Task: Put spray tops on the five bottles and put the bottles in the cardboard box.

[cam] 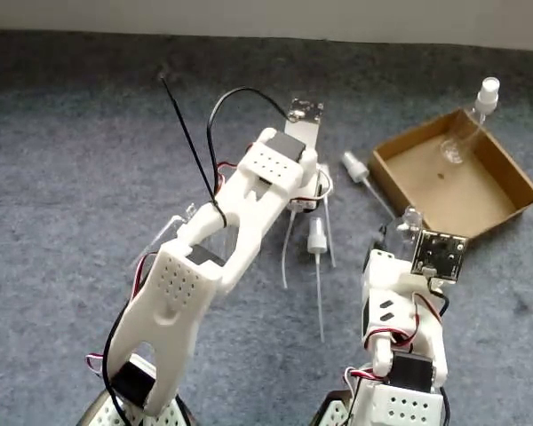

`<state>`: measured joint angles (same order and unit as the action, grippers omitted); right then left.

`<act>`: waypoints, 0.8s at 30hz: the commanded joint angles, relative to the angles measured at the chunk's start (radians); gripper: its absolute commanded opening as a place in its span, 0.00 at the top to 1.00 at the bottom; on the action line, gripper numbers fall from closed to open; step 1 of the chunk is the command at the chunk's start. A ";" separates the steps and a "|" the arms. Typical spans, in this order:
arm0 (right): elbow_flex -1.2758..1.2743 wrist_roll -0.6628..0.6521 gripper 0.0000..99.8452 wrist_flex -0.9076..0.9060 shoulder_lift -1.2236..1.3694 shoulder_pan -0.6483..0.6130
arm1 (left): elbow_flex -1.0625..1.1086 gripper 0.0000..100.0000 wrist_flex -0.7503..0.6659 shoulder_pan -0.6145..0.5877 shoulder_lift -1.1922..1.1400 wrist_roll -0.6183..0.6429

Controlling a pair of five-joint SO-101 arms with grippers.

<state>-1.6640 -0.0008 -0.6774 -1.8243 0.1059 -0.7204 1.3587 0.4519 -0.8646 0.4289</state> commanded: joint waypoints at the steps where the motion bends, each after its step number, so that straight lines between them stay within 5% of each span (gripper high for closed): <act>1: -0.005 0.002 0.87 0.035 -0.013 0.010 | -0.053 0.86 -0.011 -0.005 0.016 0.003; 16: -0.005 0.000 0.87 0.035 -0.013 0.010 | -0.053 0.86 -0.005 -0.005 0.015 -0.123; 24: -0.005 0.000 0.87 0.035 -0.013 0.010 | -0.053 0.99 -0.005 0.002 0.018 -0.123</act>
<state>-1.6640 -0.0008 -0.6774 -1.8243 0.1059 -0.7204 1.3587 0.4519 -0.8646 0.3168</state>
